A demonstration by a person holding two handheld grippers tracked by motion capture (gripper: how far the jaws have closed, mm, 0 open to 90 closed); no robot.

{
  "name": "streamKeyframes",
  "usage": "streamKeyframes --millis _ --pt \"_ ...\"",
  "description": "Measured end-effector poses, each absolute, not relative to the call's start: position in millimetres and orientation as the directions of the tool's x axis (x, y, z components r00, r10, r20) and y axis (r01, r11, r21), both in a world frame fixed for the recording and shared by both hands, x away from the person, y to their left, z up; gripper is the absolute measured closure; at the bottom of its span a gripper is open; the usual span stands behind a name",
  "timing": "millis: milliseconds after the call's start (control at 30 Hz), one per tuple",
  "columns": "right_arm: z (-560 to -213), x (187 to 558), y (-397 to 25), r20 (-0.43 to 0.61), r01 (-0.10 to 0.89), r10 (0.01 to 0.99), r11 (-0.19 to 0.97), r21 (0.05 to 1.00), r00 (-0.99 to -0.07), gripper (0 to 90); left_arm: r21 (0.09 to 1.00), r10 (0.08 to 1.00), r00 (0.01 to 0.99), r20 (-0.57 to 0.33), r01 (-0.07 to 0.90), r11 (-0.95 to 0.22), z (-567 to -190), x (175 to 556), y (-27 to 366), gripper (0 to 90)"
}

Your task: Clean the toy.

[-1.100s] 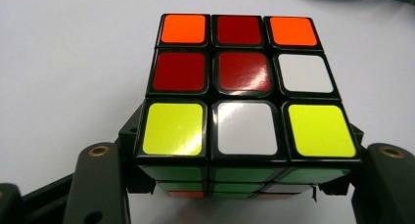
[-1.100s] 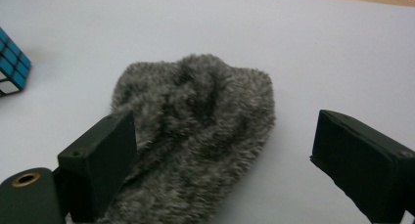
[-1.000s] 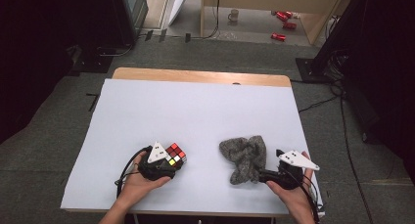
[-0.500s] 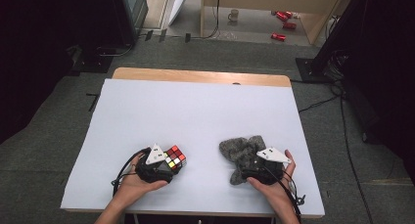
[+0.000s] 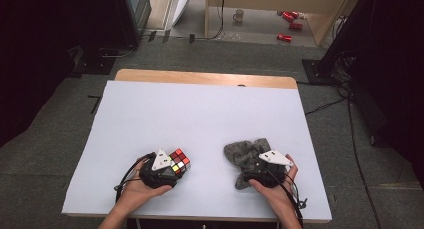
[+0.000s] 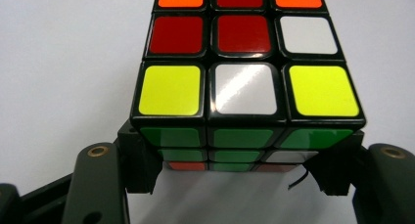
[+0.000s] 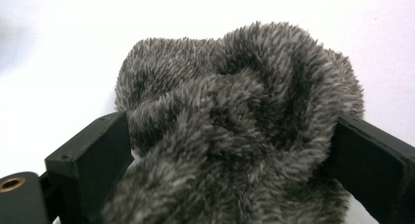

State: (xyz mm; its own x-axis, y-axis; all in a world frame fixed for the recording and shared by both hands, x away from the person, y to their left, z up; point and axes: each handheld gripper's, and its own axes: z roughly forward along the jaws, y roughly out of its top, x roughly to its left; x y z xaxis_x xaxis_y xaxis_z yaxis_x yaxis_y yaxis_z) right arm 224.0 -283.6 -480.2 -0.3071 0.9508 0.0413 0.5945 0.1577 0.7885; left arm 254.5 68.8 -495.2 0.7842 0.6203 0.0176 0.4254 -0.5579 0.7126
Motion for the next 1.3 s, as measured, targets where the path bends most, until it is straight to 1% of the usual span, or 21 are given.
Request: streamKeyframes --millis 233,300,333,400,433,467,533,567,600,633,667,700,767,833,867,933,1100,1200,1300 --pt "-487 229 -277 0.019 0.616 0.954 0.179 0.767 -0.300 6.8 0.718 0.618 0.786 0.014 0.422 -0.554 -495 255 69 33.8" --pt "-489 230 -277 0.011 0.617 0.954 0.185 0.765 -0.300 7.9 0.717 0.615 0.788 0.009 0.424 -0.553 -495 255 69 31.9" --pt "-492 230 -277 0.003 0.625 0.956 0.189 0.757 -0.294 12.5 0.715 0.620 0.785 0.014 0.425 -0.555 -496 256 68 31.2" --pt "-496 232 -277 0.000 0.645 0.960 0.187 0.741 -0.279 16.4 0.718 0.624 0.781 0.015 0.426 -0.551 -496 256 67 31.4" --pt "-496 232 -277 0.000 0.645 0.960 0.187 0.741 -0.279 16.4 0.718 0.624 0.781 0.015 0.426 -0.551 -496 256 67 32.7" --pt "-497 231 -277 0.000 0.640 0.960 0.186 0.745 -0.280 22.6 0.719 0.625 0.781 0.019 0.423 -0.551 -496 256 66 33.4" --pt "-497 230 -277 -0.003 0.635 0.960 0.188 0.749 -0.280 29.4 0.719 0.632 0.775 0.021 0.427 -0.548 -496 256 64 33.9" --pt "-497 230 -277 -0.003 0.635 0.960 0.188 0.749 -0.280 29.4 0.719 0.632 0.775 0.021 0.427 -0.548 -496 256 64 34.0" --pt "-496 228 -278 0.005 0.624 0.963 0.171 0.763 -0.270 39.0 0.718 0.633 0.774 0.018 0.430 -0.547 -495 257 64 34.2" --pt "-496 228 -278 0.005 0.624 0.963 0.171 0.763 -0.270 39.0 0.718 0.633 0.774 0.018 0.430 -0.547 -495 257 64 34.3" --pt "-496 227 -280 0.011 0.615 0.965 0.158 0.772 -0.261 47.8 0.720 0.631 0.775 0.016 0.429 -0.545 -496 257 64 34.3" --pt "-496 227 -280 0.011 0.615 0.965 0.158 0.772 -0.261 47.8 0.720 0.631 0.775 0.016 0.429 -0.545 -496 257 64 34.4" --pt "-495 226 -282 0.020 0.606 0.965 0.149 0.781 -0.263 56.6 0.723 0.632 0.774 0.030 0.420 -0.549 -495 256 64 34.5" --pt "-494 224 -283 0.025 0.594 0.963 0.144 0.792 -0.268 63.1 0.729 0.634 0.772 0.036 0.414 -0.545 -495 255 63 34.5" --pt "-492 222 -284 0.028 0.576 0.959 0.146 0.804 -0.282 68.4 0.742 0.636 0.772 0.020 0.415 -0.526 -494 256 65 34.6" --pt "-489 219 -284 0.024 0.550 0.954 0.150 0.822 -0.297 70.7 0.753 0.639 0.769 0.005 0.418 -0.509 -493 256 66 34.6" --pt "-480 214 -284 0.061 0.517 0.946 0.119 0.848 -0.317 71.1 0.766 0.629 0.778 0.005 0.401 -0.503 -488 255 66 34.6" --pt "-468 210 -283 0.095 0.493 0.936 0.090 0.865 -0.339 71.0 0.795 0.606 0.796 -0.015 0.377 -0.475 -479 252 64 34.6" --pt "-460 208 -283 0.109 0.480 0.926 0.084 0.873 -0.360 71.0 0.809 0.595 0.804 -0.014 0.359 -0.466 -473 250 62 34.6"
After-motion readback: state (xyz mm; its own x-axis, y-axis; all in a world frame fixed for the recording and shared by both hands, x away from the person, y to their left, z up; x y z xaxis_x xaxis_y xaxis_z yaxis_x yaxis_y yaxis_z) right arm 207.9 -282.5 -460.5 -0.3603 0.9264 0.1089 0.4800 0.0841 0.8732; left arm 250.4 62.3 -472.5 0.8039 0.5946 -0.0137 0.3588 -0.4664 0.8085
